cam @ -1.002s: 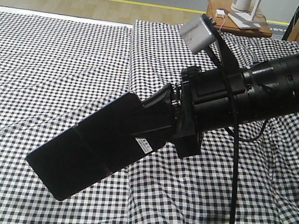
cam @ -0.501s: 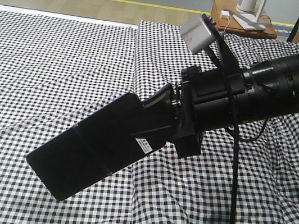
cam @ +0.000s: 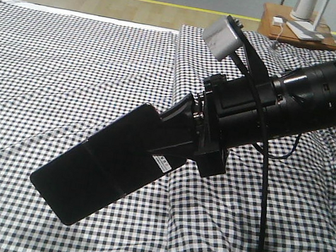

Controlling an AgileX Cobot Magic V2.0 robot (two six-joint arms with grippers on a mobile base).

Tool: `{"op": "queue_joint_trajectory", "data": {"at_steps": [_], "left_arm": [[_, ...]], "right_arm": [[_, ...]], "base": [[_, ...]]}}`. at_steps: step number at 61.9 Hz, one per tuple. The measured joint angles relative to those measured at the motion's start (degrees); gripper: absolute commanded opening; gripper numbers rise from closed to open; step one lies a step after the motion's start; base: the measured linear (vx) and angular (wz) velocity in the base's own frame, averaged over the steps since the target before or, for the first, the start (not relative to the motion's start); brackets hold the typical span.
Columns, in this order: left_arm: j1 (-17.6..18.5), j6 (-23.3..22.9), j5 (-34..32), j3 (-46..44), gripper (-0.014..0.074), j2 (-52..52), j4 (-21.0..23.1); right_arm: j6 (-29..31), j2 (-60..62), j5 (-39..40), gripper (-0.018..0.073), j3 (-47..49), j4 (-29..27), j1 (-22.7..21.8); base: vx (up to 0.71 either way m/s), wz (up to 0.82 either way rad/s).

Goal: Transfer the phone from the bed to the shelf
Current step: 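Hold the phone raised in the right gripper while the base turns, then carry the phone in the right gripper while driving away from the bed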

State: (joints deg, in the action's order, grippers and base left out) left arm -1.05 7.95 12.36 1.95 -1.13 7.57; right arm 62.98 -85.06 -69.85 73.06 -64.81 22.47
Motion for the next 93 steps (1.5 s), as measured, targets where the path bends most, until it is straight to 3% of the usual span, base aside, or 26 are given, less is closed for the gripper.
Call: {"op": "queue_joint_trajectory", "data": {"at_steps": [93], "left_arm": [[0.00,0.00,0.00,0.00,0.0001,0.00,0.00]], "right_arm": [[0.00,0.00,0.00,-0.0004,0.00,0.00,0.00]], "base": [[-0.09,0.33]]}}
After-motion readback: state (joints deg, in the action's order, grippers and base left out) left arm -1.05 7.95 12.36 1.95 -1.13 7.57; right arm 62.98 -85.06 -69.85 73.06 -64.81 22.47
